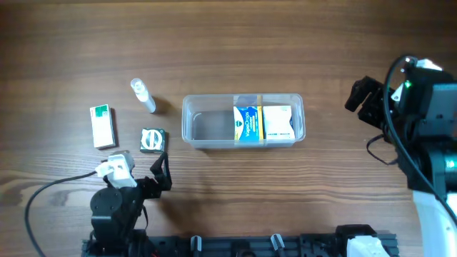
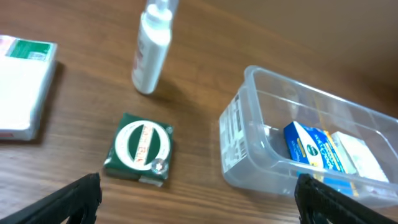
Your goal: Pack container
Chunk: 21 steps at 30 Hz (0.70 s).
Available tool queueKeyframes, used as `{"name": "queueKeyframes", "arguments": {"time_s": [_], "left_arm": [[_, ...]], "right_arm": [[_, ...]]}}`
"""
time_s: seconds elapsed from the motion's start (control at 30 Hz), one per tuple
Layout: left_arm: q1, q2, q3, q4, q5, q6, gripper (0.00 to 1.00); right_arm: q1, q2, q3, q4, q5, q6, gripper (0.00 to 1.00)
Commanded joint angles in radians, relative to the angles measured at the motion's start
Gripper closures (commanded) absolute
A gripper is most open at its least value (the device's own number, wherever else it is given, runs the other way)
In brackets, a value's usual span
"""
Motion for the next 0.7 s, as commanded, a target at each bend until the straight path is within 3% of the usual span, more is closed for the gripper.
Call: {"name": "queueKeyframes", "arguments": {"time_s": [0.0,0.2,0.37,0.53,0.67], "left_arm": [[0.006,0.133,0.214,-0.048,-0.166,-0.006,0.00],[0.008,0.463,0.529,-0.175,-0.364,0.003,0.00],[0.010,0.719,0.757,-0.242,-0.234,0.006,0.00],[0.011,0.823,0.795,-0.234,-0.250,0.000,0.00],[0.066,0.900,0.795,-0.274,-0.290,-0.131,0.00]], "right_arm": [[-0.004,0.065,0.010,-0.001,0.004,-0.019,0.00],[-0.004,0.170,0.010,-0.001,0.004,-0.019,0.00],[-0.004,0.262,0.010,-0.002,0.003,-0.020,0.00],[-0.004,0.320,0.010,-0.001,0.003,-0.020,0.00],[-0.004,0.346,0.010,-0.001,0.004,-0.020,0.00]]}}
